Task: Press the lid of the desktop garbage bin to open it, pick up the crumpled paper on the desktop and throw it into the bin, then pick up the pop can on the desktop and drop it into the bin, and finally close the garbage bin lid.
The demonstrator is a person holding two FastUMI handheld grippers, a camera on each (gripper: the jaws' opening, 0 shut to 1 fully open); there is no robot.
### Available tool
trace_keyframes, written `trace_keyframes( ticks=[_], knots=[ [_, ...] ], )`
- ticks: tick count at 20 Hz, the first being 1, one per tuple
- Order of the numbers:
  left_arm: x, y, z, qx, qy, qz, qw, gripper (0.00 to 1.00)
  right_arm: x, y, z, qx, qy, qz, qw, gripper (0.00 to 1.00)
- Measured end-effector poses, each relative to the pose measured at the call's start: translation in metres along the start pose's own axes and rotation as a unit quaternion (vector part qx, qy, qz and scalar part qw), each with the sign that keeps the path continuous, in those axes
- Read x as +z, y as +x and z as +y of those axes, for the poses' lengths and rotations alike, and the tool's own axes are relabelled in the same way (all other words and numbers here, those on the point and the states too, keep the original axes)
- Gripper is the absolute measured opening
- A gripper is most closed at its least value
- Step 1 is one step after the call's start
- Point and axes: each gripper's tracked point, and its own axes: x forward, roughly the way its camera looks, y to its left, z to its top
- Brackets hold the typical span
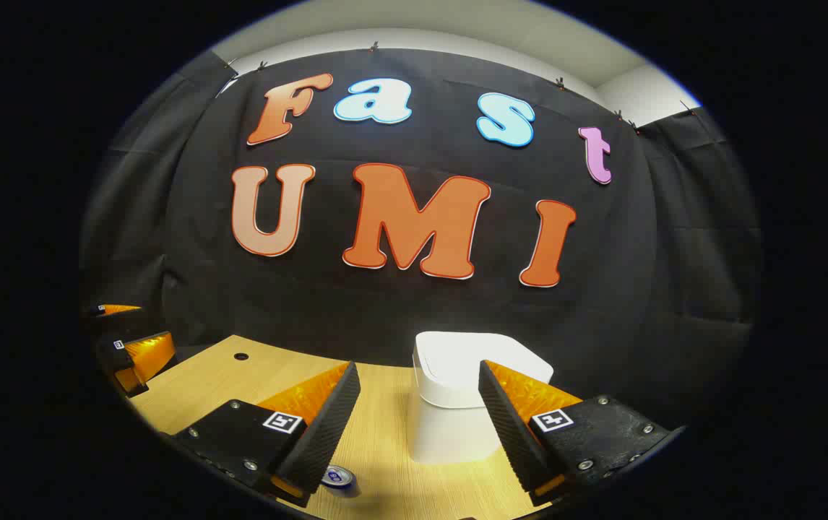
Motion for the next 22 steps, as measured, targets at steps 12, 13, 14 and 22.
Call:
trace_keyframes(
  ticks=[12,13,14,22],
  knots=[
    [0.001,0.000,0.000,-0.023,0.008,-0.008,1.000,0.99,0.008,0.006,-0.011,-0.037,0.003,0.015,0.999,0.99],
    [0.001,0.002,0.001,-0.018,0.007,-0.005,1.000,0.99,0.011,0.010,-0.016,-0.040,0.003,0.014,0.999,0.99],
    [0.000,0.001,0.002,-0.012,0.006,-0.002,1.000,0.99,0.013,0.014,-0.021,-0.041,0.002,0.011,0.999,0.99],
    [0.004,0.012,-0.002,0.032,0.011,0.005,0.999,0.99,0.030,0.053,-0.067,-0.032,0.011,0.010,0.999,0.99]
  ],
)
